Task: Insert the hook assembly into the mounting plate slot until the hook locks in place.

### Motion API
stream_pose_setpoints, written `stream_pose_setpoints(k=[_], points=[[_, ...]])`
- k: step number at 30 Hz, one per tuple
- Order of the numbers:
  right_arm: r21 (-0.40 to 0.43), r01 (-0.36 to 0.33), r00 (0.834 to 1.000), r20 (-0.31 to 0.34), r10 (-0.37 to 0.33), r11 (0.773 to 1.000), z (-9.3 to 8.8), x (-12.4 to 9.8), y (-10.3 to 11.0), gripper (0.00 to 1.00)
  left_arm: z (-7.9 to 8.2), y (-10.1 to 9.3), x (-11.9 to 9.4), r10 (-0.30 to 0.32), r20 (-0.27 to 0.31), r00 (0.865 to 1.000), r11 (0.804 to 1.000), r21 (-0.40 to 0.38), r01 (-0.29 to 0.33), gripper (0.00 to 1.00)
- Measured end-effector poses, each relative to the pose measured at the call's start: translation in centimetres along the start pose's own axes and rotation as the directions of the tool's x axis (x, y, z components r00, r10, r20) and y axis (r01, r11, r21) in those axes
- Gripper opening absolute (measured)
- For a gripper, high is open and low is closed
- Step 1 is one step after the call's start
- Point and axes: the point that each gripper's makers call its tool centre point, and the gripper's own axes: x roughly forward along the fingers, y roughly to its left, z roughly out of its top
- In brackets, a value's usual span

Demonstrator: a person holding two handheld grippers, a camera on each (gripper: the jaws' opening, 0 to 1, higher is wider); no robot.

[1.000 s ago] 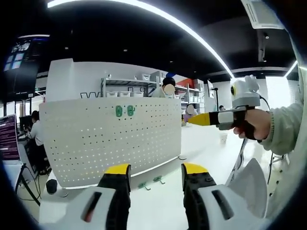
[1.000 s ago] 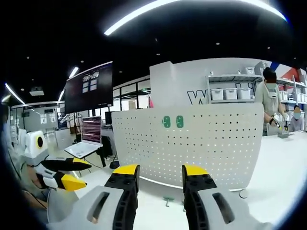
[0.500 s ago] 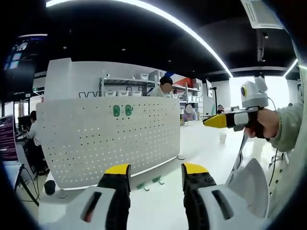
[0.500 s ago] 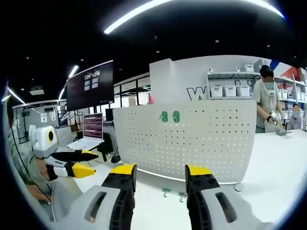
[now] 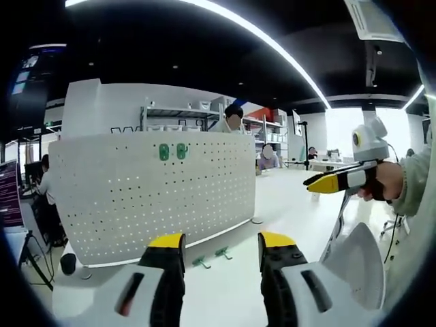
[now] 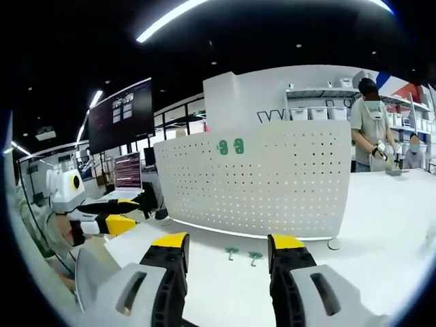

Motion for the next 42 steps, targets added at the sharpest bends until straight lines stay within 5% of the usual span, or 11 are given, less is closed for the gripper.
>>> stream_pose_setpoints(k=[20, 30, 36, 38, 39, 41, 42], points=[[0.040, 0.030, 0.999, -0.021, -0.029, 0.999, -1.1, 0.9, -1.1, 0.44, -1.8, 0.5, 1.7, -0.035, -0.078, 0.996, 0.999, -0.004, 0.034, 0.44], [0.064, 0.055, 0.998, -0.031, -0.053, 0.996, -1.7, 0.9, -1.9, 0.44, -3.0, 1.6, 4.7, -0.099, -0.172, 0.980, 0.990, 0.087, 0.115, 0.44], [0.078, 0.078, 0.997, -0.037, -0.075, 0.994, -2.0, 0.8, -2.6, 0.44, -4.5, 2.5, 7.2, -0.149, -0.250, 0.957, 0.973, 0.133, 0.186, 0.44], [0.081, 0.086, 0.996, -0.040, -0.083, 0.993, -2.2, 0.7, -2.8, 0.44, -5.3, 2.9, 8.2, -0.169, -0.283, 0.944, 0.965, 0.146, 0.216, 0.44], [0.085, 0.087, 0.996, -0.042, -0.084, 0.993, -2.3, 0.7, -2.9, 0.44, -6.2, 3.1, 8.5, -0.177, -0.344, 0.922, 0.957, 0.158, 0.243, 0.43], [0.088, 0.094, 0.995, -0.046, -0.091, 0.992, -2.4, 0.7, -3.0, 0.44, -6.4, 3.5, 9.6, -0.173, -0.352, 0.920, 0.952, 0.182, 0.248, 0.43], [0.090, 0.097, 0.995, -0.047, -0.093, 0.991, -2.5, 0.6, -3.1, 0.44, -6.8, 3.7, 10.2, -0.182, -0.377, 0.908, 0.945, 0.187, 0.267, 0.42]])
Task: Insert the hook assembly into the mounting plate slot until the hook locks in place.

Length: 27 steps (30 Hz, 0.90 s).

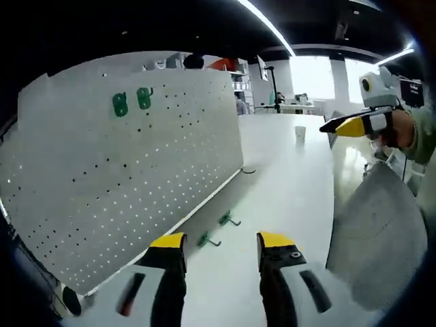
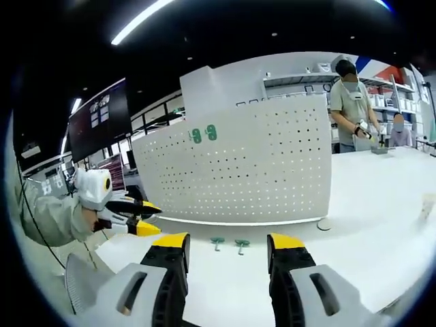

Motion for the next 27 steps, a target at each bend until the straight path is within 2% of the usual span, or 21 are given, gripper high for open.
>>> stream_pose_setpoints(k=[1, 4, 8, 10, 12, 16, 20, 21, 27], points=[[0.005, 0.003, 1.000, -0.001, -0.003, 1.000, -0.1, 0.0, -0.1, 0.44, 0.0, 0.3, 0.4, -0.005, -0.005, 1.000, 1.000, 0.015, 0.005, 0.42], [0.010, 0.013, 1.000, -0.005, -0.013, 1.000, -0.2, 0.0, -0.4, 0.44, -0.8, 1.3, 2.5, -0.027, -0.072, 0.997, 0.992, 0.121, 0.035, 0.41], [0.019, 0.026, 1.000, -0.010, -0.026, 0.999, -0.3, 0.1, -0.9, 0.44, -1.2, 1.8, 5.0, -0.081, -0.127, 0.989, 0.978, 0.179, 0.103, 0.34], [0.025, 0.034, 0.999, -0.015, -0.033, 0.999, -0.5, 0.2, -1.1, 0.44, -1.8, 2.2, 6.5, -0.113, -0.164, 0.980, 0.962, 0.227, 0.149, 0.34], [0.030, 0.038, 0.999, -0.018, -0.037, 0.999, -0.6, 0.3, -1.1, 0.44, -2.8, 2.8, 7.9, -0.117, -0.212, 0.970, 0.944, 0.279, 0.175, 0.32], [0.038, 0.049, 0.999, -0.020, -0.048, 0.998, -0.7, 0.4, -1.2, 0.43, -4.1, 3.6, 10.1, -0.137, -0.260, 0.956, 0.934, 0.288, 0.212, 0.29], [0.046, 0.058, 0.998, -0.027, -0.057, 0.997, -1.0, 0.5, -1.3, 0.43, -6.0, 4.0, 11.8, -0.173, -0.324, 0.930, 0.922, 0.279, 0.268, 0.27], [0.049, 0.060, 0.998, -0.028, -0.059, 0.997, -1.1, 0.5, -1.3, 0.43, -6.6, 4.1, 12.2, -0.184, -0.345, 0.920, 0.916, 0.278, 0.288, 0.27], [0.060, 0.072, 0.997, -0.037, -0.070, 0.996, -1.6, 0.5, -1.4, 0.43, -7.8, 4.4, 13.6, -0.191, -0.374, 0.908, 0.911, 0.276, 0.305, 0.25]])
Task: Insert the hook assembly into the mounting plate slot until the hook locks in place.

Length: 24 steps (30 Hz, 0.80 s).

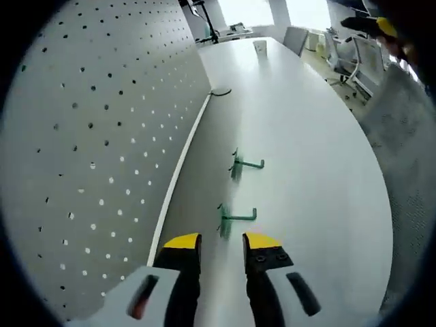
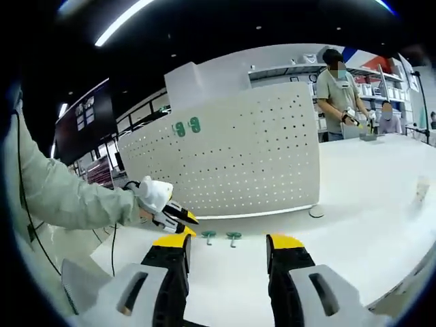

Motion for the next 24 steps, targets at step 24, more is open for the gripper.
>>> stream_pose_setpoints(k=[24], points=[[0.013, 0.054, 0.998, -0.029, -0.054, 0.998, -1.2, -1.4, -0.9, 0.43, -0.9, 0.4, 3.0, -0.017, -0.022, 1.000, 0.998, -0.057, 0.016, 0.17]])
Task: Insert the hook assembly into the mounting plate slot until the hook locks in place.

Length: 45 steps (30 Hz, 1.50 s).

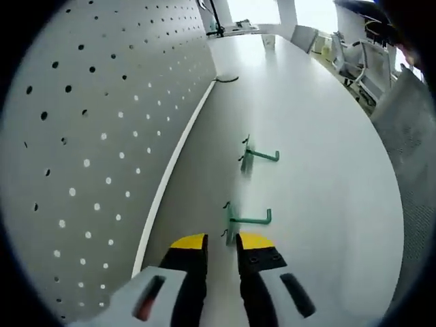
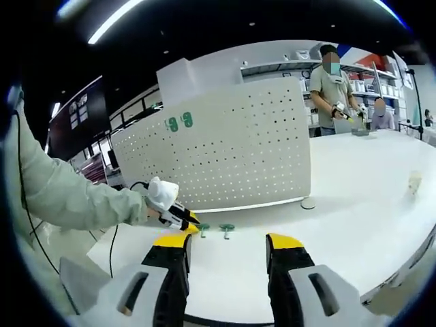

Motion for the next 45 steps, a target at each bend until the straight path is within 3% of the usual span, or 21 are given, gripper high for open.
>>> stream_pose_setpoints(k=[12, 20, 29, 35, 37, 45], points=[[0.002, 0.009, 1.000, -0.001, -0.009, 1.000, 0.0, -0.3, -0.1, 0.42, 0.2, 0.0, 0.5, 0.006, 0.007, 1.000, 1.000, -0.029, -0.006, 0.04], [-0.003, 0.001, 1.000, 0.004, -0.001, 1.000, 0.4, -0.1, 0.2, 0.42, 0.2, -0.3, -0.2, 0.069, 0.021, 0.997, 0.982, -0.178, -0.064, 0.03], [-0.017, -0.008, 1.000, 0.018, 0.008, 1.000, 1.1, 0.0, 0.4, 0.42, 0.0, -1.3, -2.0, 0.117, 0.090, 0.989, 0.950, -0.300, -0.085, 0.03], [-0.017, -0.020, 1.000, 0.024, 0.020, 1.000, 1.3, 0.0, 0.8, 0.42, -0.1, -1.6, -3.9, 0.171, 0.137, 0.976, 0.927, -0.358, -0.112, 0.03], [-0.019, -0.023, 0.999, 0.024, 0.024, 1.000, 1.2, -0.1, 0.9, 0.42, 0.2, -1.6, -4.6, 0.195, 0.168, 0.966, 0.902, -0.418, -0.110, 0.03], [-0.038, -0.034, 0.999, 0.005, 0.034, 0.999, 0.8, 0.0, 1.3, 0.42, 0.6, -2.4, -7.8, 0.269, 0.223, 0.937, 0.870, -0.473, -0.137, 0.03]])
